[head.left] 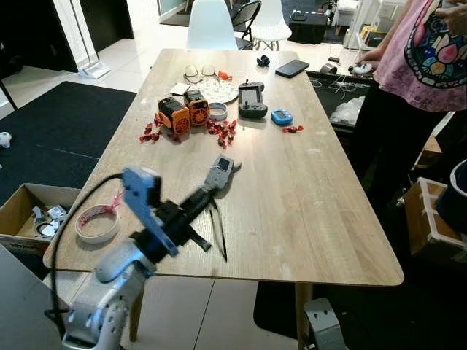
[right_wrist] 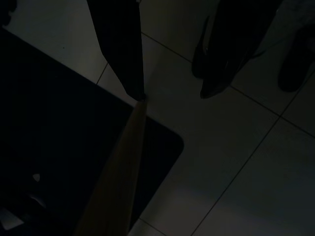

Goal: Hang keys on a hook

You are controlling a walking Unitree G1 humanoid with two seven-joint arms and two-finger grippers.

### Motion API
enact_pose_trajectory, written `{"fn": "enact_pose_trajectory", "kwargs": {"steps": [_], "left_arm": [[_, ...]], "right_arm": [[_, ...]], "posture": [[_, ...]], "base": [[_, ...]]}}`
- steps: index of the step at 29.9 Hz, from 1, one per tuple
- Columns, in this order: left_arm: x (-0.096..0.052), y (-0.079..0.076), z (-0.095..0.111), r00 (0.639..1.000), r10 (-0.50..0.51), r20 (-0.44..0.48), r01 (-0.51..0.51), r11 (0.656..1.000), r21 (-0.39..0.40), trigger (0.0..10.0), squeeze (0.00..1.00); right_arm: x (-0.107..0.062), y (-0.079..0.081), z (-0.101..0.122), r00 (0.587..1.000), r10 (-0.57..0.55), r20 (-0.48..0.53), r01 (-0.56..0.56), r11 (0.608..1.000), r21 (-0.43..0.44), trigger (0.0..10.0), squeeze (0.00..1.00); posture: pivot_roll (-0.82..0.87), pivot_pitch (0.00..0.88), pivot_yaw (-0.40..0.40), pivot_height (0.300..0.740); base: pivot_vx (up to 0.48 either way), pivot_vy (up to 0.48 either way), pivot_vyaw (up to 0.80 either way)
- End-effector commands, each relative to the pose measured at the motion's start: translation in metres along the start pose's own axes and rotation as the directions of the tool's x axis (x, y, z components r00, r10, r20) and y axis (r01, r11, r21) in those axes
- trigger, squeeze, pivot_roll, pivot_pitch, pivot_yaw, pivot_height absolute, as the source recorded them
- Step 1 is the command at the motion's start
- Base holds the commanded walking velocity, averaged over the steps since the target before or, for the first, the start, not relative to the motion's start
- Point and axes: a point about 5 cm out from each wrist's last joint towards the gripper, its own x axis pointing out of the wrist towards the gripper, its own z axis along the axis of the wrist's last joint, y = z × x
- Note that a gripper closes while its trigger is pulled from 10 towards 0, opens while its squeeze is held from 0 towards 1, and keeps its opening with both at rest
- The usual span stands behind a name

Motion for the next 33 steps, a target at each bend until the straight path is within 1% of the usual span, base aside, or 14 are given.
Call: {"fn": "enact_pose_trajectory", "kwargs": {"steps": [1, 3, 7, 10, 16, 18, 22, 24, 25, 28, 29, 30, 31, 33], "left_arm": [[0.003, -0.011, -0.007, 0.992, -0.096, -0.076, 0.094, 0.995, -0.028, 10.0, 0.0], [0.007, -0.017, -0.013, 0.981, -0.149, -0.128, 0.143, 0.988, -0.058, 10.0, 0.0], [0.012, -0.019, -0.019, 0.969, -0.176, -0.173, 0.165, 0.983, -0.076, 10.0, 0.0], [0.014, -0.017, -0.022, 0.965, -0.173, -0.196, 0.162, 0.984, -0.069, 10.0, 0.0], [0.023, -0.006, -0.041, 0.959, -0.105, -0.262, 0.135, 0.986, 0.098, 10.0, 0.0], [0.025, -0.004, -0.044, 0.96, -0.085, -0.268, 0.121, 0.985, 0.122, 10.0, 0.0], [0.028, -0.001, -0.045, 0.966, -0.042, -0.255, 0.077, 0.989, 0.129, 10.0, 0.0], [0.029, -0.001, -0.043, 0.968, -0.044, -0.247, 0.076, 0.99, 0.121, 10.0, 0.0], [0.032, -0.004, -0.034, 0.975, -0.069, -0.212, 0.094, 0.99, 0.109, 10.0, 0.0], [0.033, -0.007, -0.028, 0.975, -0.106, -0.196, 0.128, 0.986, 0.105, 10.0, 0.0], [0.033, -0.01, -0.026, 0.972, -0.131, -0.194, 0.153, 0.983, 0.103, 10.0, 0.0], [0.033, -0.017, -0.02, 0.963, -0.198, -0.184, 0.218, 0.972, 0.091, 10.0, 0.0], [0.033, -0.017, -0.02, 0.963, -0.198, -0.184, 0.218, 0.972, 0.091, 10.0, 0.0], [0.033, -0.026, -0.014, 0.947, -0.269, -0.175, 0.28, 0.959, 0.044, 10.0, 0.0]], "right_arm": [[-0.001, 0.001, -0.004, 1.0, -0.002, -0.019, 0.002, 1.0, 0.008, 10.0, 0.0], [-0.001, 0.002, -0.003, 1.0, -0.002, -0.018, 0.002, 1.0, 0.008, 10.0, 0.0], [-0.001, 0.001, -0.003, 1.0, -0.004, -0.016, 0.004, 1.0, 0.009, 10.0, 0.0], [-0.001, 0.001, -0.003, 1.0, -0.005, -0.015, 0.005, 1.0, 0.01, 10.0, 0.0], [-0.001, 0.002, -0.003, 1.0, -0.008, -0.016, 0.008, 1.0, 0.012, 10.0, 0.0], [-0.001, 0.002, -0.003, 1.0, -0.008, -0.017, 0.009, 1.0, 0.013, 10.0, 0.0], [-0.001, 0.002, -0.003, 1.0, -0.01, -0.017, 0.01, 1.0, 0.015, 10.0, 0.0], [-0.001, 0.002, -0.003, 1.0, -0.011, -0.017, 0.011, 1.0, 0.016, 10.0, 0.0], [-0.001, 0.002, -0.004, 1.0, -0.014, -0.018, 0.014, 1.0, 0.018, 10.0, 0.0], [-0.001, 0.002, -0.004, 1.0, -0.014, -0.02, 0.015, 1.0, 0.018, 10.0, 0.0], [-0.001, 0.002, -0.004, 1.0, -0.014, -0.021, 0.015, 1.0, 0.018, 10.0, 0.0], [-0.001, 0.002, -0.005, 1.0, -0.014, -0.023, 0.015, 1.0, 0.018, 10.0, 0.0], [-0.001, 0.002, -0.005, 1.0, -0.014, -0.023, 0.015, 1.0, 0.018, 10.0, 0.0], [-0.001, 0.001, -0.005, 1.0, -0.014, -0.026, 0.015, 1.0, 0.017, 10.0, 0.0]], "posture": [[0.03, 0.093, -0.002, 0.74], [0.03, 0.092, -0.001, 0.74], [0.03, 0.093, 0.0, 0.74], [0.03, 0.093, 0.002, 0.74], [0.03, 0.093, 0.004, 0.74], [0.03, 0.093, 0.006, 0.74], [0.02, 0.093, 0.009, 0.74], [0.02, 0.092, 0.01, 0.74], [0.02, 0.092, 0.01, 0.74], [0.02, 0.093, 0.009, 0.74], [0.02, 0.093, 0.008, 0.74], [0.02, 0.093, 0.008, 0.74], [0.02, 0.093, 0.008, 0.74], [0.03, 0.094, 0.007, 0.74]], "base": [[0.0, 0.0, 0.0], [0.0, 0.0, 0.0], [0.0, 0.0, 0.0], [0.0, 0.0, 0.0], [0.0, 0.0, 0.0], [0.0, 0.0, 0.0], [0.0, 0.0, 0.0], [0.0, 0.0, 0.0], [0.0, 0.0, 0.0], [0.0, 0.0, 0.0], [0.0, 0.0, 0.0], [0.0, 0.0, 0.0], [0.0, 0.0, 0.0], [0.0, 0.0, 0.0]]}}
